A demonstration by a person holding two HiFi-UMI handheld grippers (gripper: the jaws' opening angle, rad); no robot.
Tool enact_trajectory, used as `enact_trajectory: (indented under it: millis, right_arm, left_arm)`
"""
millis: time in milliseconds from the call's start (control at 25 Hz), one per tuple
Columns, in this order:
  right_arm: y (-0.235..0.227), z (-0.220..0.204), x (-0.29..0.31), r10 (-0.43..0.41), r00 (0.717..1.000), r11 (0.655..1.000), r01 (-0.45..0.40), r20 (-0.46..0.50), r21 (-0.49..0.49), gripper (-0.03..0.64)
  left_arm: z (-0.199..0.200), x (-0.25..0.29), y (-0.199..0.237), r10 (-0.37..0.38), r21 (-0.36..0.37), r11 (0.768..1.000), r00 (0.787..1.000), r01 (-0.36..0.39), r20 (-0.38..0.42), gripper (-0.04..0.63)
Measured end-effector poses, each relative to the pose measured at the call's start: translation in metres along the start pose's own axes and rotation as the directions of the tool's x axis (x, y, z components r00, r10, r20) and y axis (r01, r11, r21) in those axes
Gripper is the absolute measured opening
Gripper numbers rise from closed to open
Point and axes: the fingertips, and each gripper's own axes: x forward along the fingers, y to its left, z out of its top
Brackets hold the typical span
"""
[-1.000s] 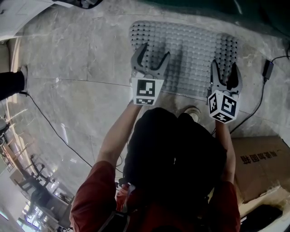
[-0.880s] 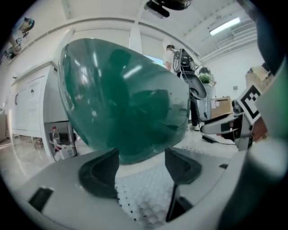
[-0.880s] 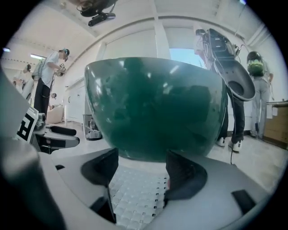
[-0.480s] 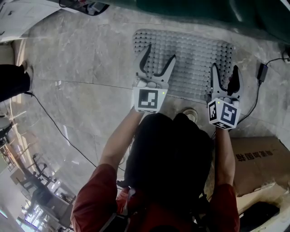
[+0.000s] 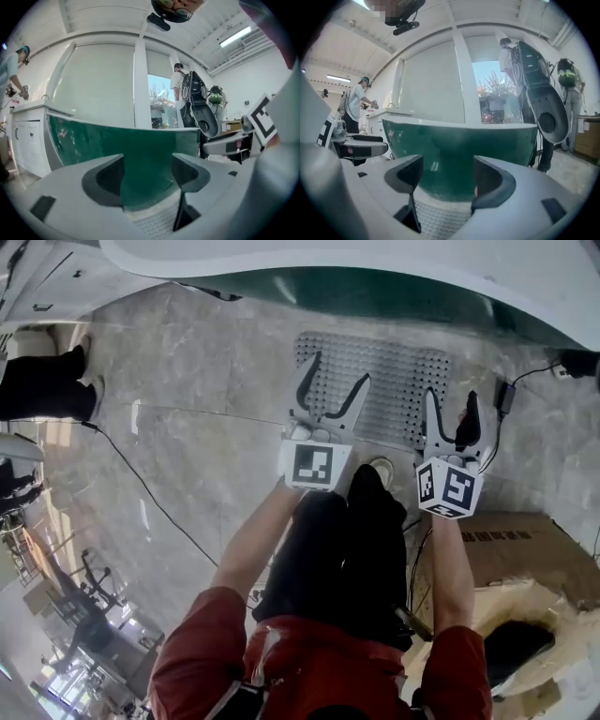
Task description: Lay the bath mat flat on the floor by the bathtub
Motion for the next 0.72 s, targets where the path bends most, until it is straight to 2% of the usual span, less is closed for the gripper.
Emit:
enact_trajectory:
  millis: [200, 440, 640, 720]
  right_arm:
    - [0.0, 0.1, -0.018, 0.016, 1.0, 1.0, -0.016, 0.002, 0.017, 0.333]
    - [0.001, 0.242, -0.025, 0.03, 0.998, 1.0, -0.03, 0.053, -0.006, 0.333]
    - [-0.011, 0.342, -0.052, 0.032, 0.997, 0.999, -0.032, 0.077, 0.008, 0.333]
    - [-0.014, 0.373, -0.063, 0.033, 0.996, 0.999, -0.035, 0.081, 0.025, 0.333]
  left_arm:
    - [0.093, -0.012, -0.005, -0.013, 0.026, 1.0, 0.999, 0.014, -0.048, 0.31]
    - [0.232, -0.012, 0.006, 0.006, -0.005, 1.0, 1.0, -0.006, -0.009, 0.31]
    - [0.332, -0.016, -0.001, 0.027, -0.048, 0.998, 1.0, -0.026, 0.003, 0.311]
    - [0.36, -0.021, -0.003, 0.023, -0.038, 0.999, 1.0, -0.024, -0.005, 0.311]
